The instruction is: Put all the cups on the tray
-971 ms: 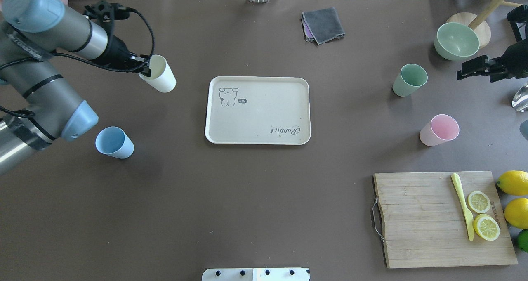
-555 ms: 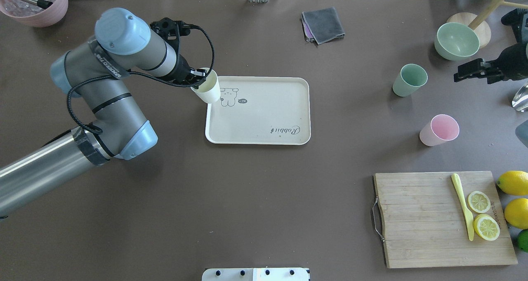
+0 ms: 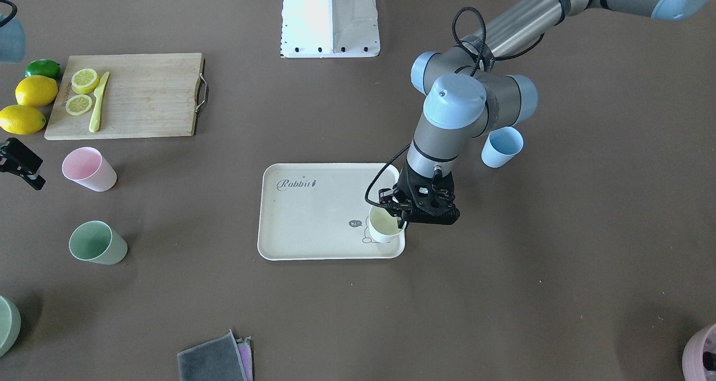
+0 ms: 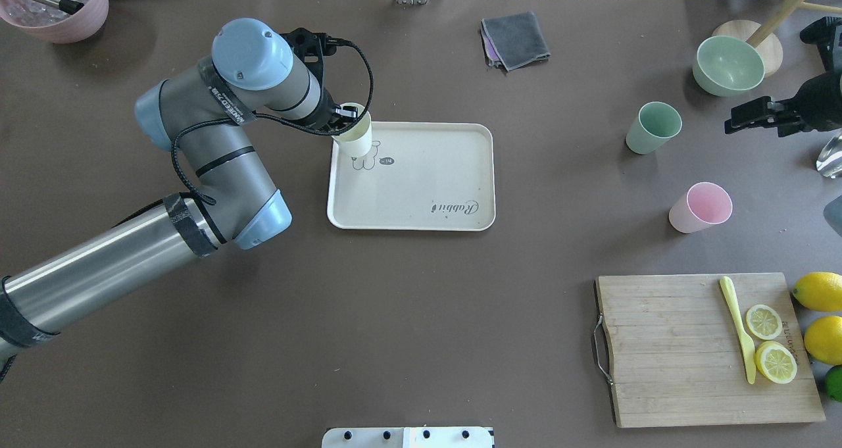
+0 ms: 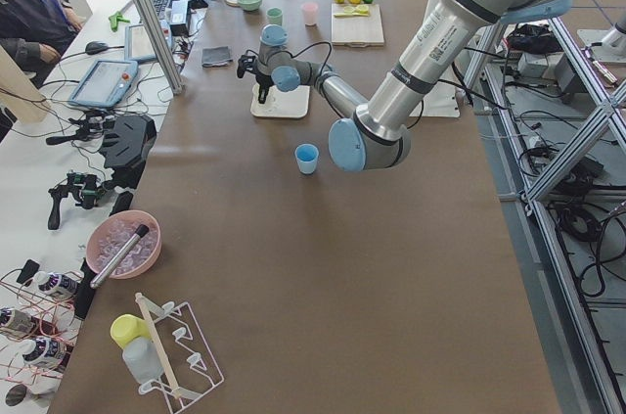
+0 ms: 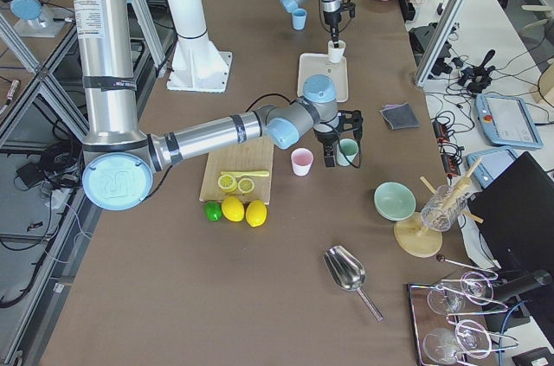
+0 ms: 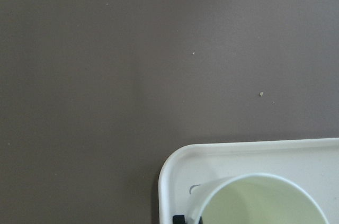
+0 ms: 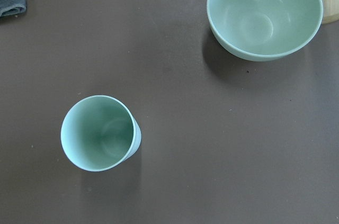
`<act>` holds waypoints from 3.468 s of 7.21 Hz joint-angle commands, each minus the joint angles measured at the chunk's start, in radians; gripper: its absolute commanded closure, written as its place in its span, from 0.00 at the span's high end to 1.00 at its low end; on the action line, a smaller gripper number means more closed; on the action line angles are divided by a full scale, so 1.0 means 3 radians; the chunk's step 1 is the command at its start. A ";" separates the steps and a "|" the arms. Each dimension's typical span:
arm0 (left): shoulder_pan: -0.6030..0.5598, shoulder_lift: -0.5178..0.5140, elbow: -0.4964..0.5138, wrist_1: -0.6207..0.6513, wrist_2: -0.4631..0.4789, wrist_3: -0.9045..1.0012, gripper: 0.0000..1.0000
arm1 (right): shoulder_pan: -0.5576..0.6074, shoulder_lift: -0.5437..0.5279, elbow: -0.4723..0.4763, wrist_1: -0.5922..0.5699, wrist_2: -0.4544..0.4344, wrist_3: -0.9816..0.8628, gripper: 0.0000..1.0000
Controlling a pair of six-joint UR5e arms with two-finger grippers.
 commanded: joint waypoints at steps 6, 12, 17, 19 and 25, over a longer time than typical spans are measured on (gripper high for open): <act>-0.0562 0.0313 -0.0558 0.0202 -0.0643 0.0366 0.98 | -0.0522 -0.0380 0.0157 0.0000 -0.0319 -0.0051 0.95; -0.0568 0.0361 -0.0555 0.0197 -0.0613 0.0383 0.98 | -0.0845 -0.0340 0.0029 0.0000 -0.0571 -0.0015 0.00; -0.0573 0.0427 -0.0570 0.0172 -0.0618 0.0419 0.98 | -0.0921 0.0632 0.0223 -0.0706 -0.0417 0.0590 0.00; -0.0695 0.0560 -0.0621 0.0171 -0.0653 0.0740 0.99 | -0.1232 0.1176 0.0193 -0.1103 -0.0529 0.1056 0.00; -0.0809 0.0770 -0.0698 0.0187 -0.0659 0.1130 1.00 | -0.1892 0.1905 -0.0406 -0.1121 -0.1021 0.1565 0.06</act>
